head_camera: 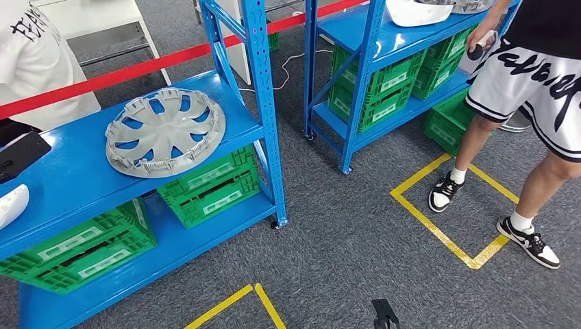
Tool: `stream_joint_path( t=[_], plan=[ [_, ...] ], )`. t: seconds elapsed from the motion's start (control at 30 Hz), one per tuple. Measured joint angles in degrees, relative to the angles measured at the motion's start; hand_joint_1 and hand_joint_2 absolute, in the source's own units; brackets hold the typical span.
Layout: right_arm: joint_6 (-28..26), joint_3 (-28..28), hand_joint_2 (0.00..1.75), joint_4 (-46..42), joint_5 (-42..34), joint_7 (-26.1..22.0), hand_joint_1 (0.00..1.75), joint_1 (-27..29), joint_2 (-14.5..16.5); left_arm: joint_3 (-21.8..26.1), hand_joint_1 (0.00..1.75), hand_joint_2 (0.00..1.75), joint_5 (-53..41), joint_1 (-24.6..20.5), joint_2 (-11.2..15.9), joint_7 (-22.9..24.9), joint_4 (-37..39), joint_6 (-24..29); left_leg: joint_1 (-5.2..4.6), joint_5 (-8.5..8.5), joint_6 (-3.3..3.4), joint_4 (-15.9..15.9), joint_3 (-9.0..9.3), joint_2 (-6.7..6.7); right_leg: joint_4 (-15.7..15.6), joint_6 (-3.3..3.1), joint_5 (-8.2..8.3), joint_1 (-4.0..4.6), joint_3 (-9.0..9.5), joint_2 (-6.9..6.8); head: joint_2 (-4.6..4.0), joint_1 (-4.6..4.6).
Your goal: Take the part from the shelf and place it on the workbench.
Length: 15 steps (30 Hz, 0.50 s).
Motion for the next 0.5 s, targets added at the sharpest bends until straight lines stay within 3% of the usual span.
stream_joint_path(
  t=[0.07, 0.1, 0.13, 0.2, 0.27, 0.3, 0.37, 0.4, 0.43, 0.47, 0.5],
  plan=[
    [0.05, 0.01, 0.0, 0.01, 0.1, 0.11, 0.0, 0.08, 0.05, 0.02, 0.0, 0.0, 0.0, 0.28, 0.62, 0.12, 0.38, -0.12, -0.19, 9.66, 0.51, -6.53, -0.01, 0.13, -0.04, 0.53, -1.78, -0.01, 1.89, 0.14, 0.0, -0.2],
    [0.1, 0.01, 0.0, 0.02, 0.14, 0.25, 0.0, 0.08, 0.08, 0.03, 0.0, 0.0, -0.01, 0.46, 0.9, 0.23, 0.59, -0.25, -0.36, 13.27, 0.82, -8.41, 0.15, 0.1, -0.22, 0.93, -2.53, 0.0, 2.47, 0.23, 0.0, -0.36],
    [0.16, 0.01, 0.0, 0.02, 0.17, 0.39, 0.0, 0.03, 0.1, 0.04, 0.0, 0.0, -0.02, 0.57, 1.13, 0.36, 0.72, -0.39, -0.49, 15.04, 1.11, -9.3, 0.38, 0.04, -0.06, 1.37, -2.78, 0.05, 2.99, 0.3, 0.0, -0.49],
    [0.25, 0.0, 0.0, 0.02, 0.19, 0.67, 0.0, -0.16, 0.04, 0.06, 0.0, 0.0, -0.06, 0.45, 1.55, 0.91, 0.67, -0.9, -0.49, 14.6, 1.8, -9.55, 1.38, -0.12, 1.94, 2.1, -1.79, 0.07, 2.29, 0.28, 0.0, -0.49],
    [0.29, 0.0, 0.0, 0.01, 0.21, 0.74, 0.0, -0.46, -0.06, 0.22, 0.0, 0.0, 0.16, 0.18, 1.84, 2.1, 0.56, -2.1, -0.3, 13.81, 2.54, -10.14, 2.73, -0.16, 7.72, 2.45, -0.18, 0.1, -1.21, 0.05, 0.0, -0.29],
    [0.33, 0.0, 0.0, 0.0, 0.25, 0.73, 0.0, -0.59, -0.1, 0.4, 0.0, 0.0, 0.49, 0.2, 1.92, 2.79, 0.59, -3.1, -0.26, 13.39, 2.82, -10.35, 3.41, -0.15, 11.08, 2.54, -0.59, 0.09, -3.66, -0.08, 0.0, -0.21],
    [0.46, 0.0, 0.0, 0.0, 0.37, 0.74, 0.0, -0.64, -0.1, 1.03, 0.0, 0.0, 1.71, 0.59, 2.13, 4.17, 0.8, -5.7, -0.34, 12.36, 3.26, -10.44, 4.59, -0.23, 15.85, 2.7, -4.37, 0.15, -8.18, -0.21, 0.0, -0.09],
    [0.53, 0.01, 0.0, 0.0, 0.46, 0.75, 0.0, -0.61, -0.1, 1.43, 0.0, 0.0, 2.53, 0.9, 2.19, 4.91, 0.89, -7.14, -0.39, 11.8, 3.33, -10.39, 5.15, -0.36, 16.51, 2.7, -6.43, 0.18, -9.73, -0.23, 0.0, -0.05],
    [0.6, 0.01, 0.0, 0.0, 0.55, 0.76, 0.0, -0.59, -0.11, 1.89, 0.0, 0.0, 3.35, 1.23, 2.35, 5.78, 0.99, -8.58, -0.44, 11.18, 3.32, -10.3, 5.76, -0.51, 15.8, 2.61, -7.35, 0.22, -10.66, -0.23, 0.0, 0.02],
    [0.64, 0.01, 0.0, 0.0, 0.66, 0.77, 0.0, -0.6, -0.13, 2.45, 0.0, 0.0, 4.15, 1.55, 2.62, 6.72, 1.09, -9.94, -0.47, 10.54, 3.23, -10.16, 6.4, -0.62, 13.65, 2.41, -6.45, 0.29, -10.88, -0.24, 0.0, 0.07],
    [0.68, 0.02, 0.0, 0.0, 0.74, 0.79, 0.0, -0.59, -0.14, 3.06, 0.0, 0.0, 4.94, 1.86, 2.94, 7.48, 1.2, -11.06, -0.49, 9.86, 3.1, -9.99, 7.01, -0.66, 10.32, 2.08, -3.65, 0.39, -10.52, -0.25, 0.0, 0.1]
  ],
)
